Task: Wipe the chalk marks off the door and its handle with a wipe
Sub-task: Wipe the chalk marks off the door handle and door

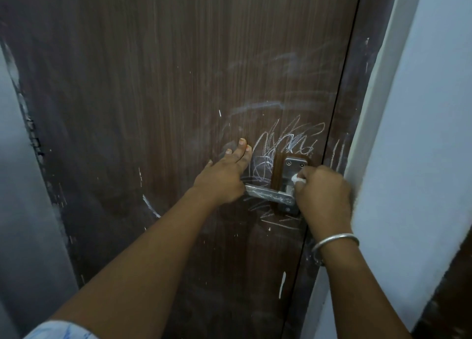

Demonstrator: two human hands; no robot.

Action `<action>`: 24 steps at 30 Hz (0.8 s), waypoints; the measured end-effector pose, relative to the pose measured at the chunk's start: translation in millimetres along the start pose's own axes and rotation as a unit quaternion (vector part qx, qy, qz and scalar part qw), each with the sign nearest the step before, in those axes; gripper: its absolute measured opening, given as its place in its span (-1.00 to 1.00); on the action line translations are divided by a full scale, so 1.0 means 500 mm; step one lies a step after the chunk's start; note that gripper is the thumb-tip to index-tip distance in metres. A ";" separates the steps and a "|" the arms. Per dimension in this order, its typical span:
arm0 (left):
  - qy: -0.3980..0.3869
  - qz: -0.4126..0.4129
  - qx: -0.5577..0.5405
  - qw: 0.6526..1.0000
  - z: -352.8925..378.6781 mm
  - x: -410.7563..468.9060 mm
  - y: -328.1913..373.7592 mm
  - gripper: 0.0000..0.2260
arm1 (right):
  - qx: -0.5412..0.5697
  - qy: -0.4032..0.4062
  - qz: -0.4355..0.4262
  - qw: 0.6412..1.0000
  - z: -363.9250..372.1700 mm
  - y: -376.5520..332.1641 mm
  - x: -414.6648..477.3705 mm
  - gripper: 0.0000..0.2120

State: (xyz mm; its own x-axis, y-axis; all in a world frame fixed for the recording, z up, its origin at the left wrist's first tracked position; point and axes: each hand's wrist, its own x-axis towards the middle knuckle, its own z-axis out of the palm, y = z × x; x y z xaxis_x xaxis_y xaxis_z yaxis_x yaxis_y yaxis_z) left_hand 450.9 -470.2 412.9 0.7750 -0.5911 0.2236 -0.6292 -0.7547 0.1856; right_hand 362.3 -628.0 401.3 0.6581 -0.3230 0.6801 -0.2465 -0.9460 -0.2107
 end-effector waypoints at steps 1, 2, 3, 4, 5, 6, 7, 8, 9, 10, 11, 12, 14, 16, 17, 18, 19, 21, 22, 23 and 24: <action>0.000 0.000 -0.001 1.000 0.000 0.000 0.000 -0.28 | -0.004 0.008 0.002 1.000 0.003 -0.003 -0.006 -0.80; -0.001 -0.001 -0.001 1.000 0.000 0.000 -0.001 -0.28 | -0.004 0.016 0.002 1.000 0.007 -0.002 -0.010 -0.81; -0.001 0.000 0.000 1.000 -0.001 0.001 -0.001 -0.28 | -0.002 0.023 0.004 1.000 0.010 -0.001 -0.012 -0.81; -0.001 0.000 0.002 1.000 -0.001 0.002 -0.002 -0.28 | 0.001 0.028 0.009 1.000 0.013 0.001 -0.014 -0.81; -0.001 0.001 0.002 1.000 -0.001 0.002 -0.002 -0.28 | 0.007 0.032 0.017 0.999 0.015 0.001 -0.017 -0.80; -0.002 0.001 0.001 1.000 -0.001 0.003 -0.002 -0.28 | 0.015 0.039 0.023 0.999 0.018 0.002 -0.020 -0.80; -0.003 0.001 0.000 1.000 0.000 0.003 -0.002 -0.28 | 0.027 0.047 0.027 0.998 0.020 0.001 -0.024 -0.80; -0.003 0.001 0.000 1.000 0.000 0.003 -0.002 -0.28 | 0.045 0.053 0.027 0.997 0.023 -0.001 -0.025 -0.80; -0.003 0.001 0.000 1.000 0.000 0.003 -0.002 -0.28 | 0.065 0.051 0.019 0.996 0.022 -0.003 -0.024 -0.82; -0.003 0.002 0.000 1.000 0.000 0.003 -0.002 -0.28 | 0.080 0.047 0.005 0.996 0.021 -0.005 -0.020 -0.83; -0.003 0.003 0.000 1.000 0.001 0.003 -0.003 -0.28 | 0.088 0.043 -0.012 0.995 0.018 -0.008 -0.013 -0.85; -0.002 0.003 0.000 1.000 0.001 0.004 -0.003 -0.28 | 0.089 0.035 -0.028 0.995 0.016 -0.012 -0.003 -0.85; -0.001 0.003 -0.003 1.000 0.003 0.003 -0.004 -0.28 | 0.064 0.002 -0.058 0.996 0.011 -0.024 0.013 -0.84; -0.001 0.002 -0.008 1.000 0.004 0.004 -0.005 -0.27 | 0.037 -0.023 -0.068 0.997 0.009 -0.032 0.019 -0.84; -0.001 0.000 -0.010 1.000 0.004 0.003 -0.006 -0.26 | 0.036 -0.023 -0.060 0.997 0.008 -0.031 0.018 -0.84; -0.002 0.000 -0.010 1.000 0.004 0.003 -0.007 -0.26 | 0.042 -0.016 -0.045 0.998 0.008 -0.025 0.014 -0.83; -0.003 0.001 -0.009 1.000 0.004 0.005 -0.008 -0.26 | 0.051 0.002 -0.026 0.998 0.010 -0.016 0.007 -0.82; -0.003 0.003 -0.008 1.000 0.006 0.006 -0.008 -0.27 | 0.076 0.057 0.017 0.995 0.019 0.000 -0.015 -0.81; -0.002 0.004 -0.008 1.000 0.007 0.006 -0.008 -0.27 | 0.102 0.084 0.041 0.990 0.027 0.005 -0.025 -0.81; -0.001 0.003 -0.011 1.000 0.007 0.006 -0.009 -0.26 | 0.137 0.104 0.064 0.983 0.036 0.007 -0.035 -0.81; -0.001 0.003 -0.013 1.000 0.008 0.006 -0.010 -0.26 | 0.173 0.117 0.079 0.975 0.048 0.008 -0.044 -0.81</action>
State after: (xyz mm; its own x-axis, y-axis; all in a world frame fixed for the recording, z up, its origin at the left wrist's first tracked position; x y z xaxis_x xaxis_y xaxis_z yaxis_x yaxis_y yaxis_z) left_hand 456.6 -469.6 409.1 0.7713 -0.5960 0.2233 -0.6351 -0.7436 0.2092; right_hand 364.1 -625.5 368.6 0.4408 -0.4883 0.7531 -0.0502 -0.8512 -0.5225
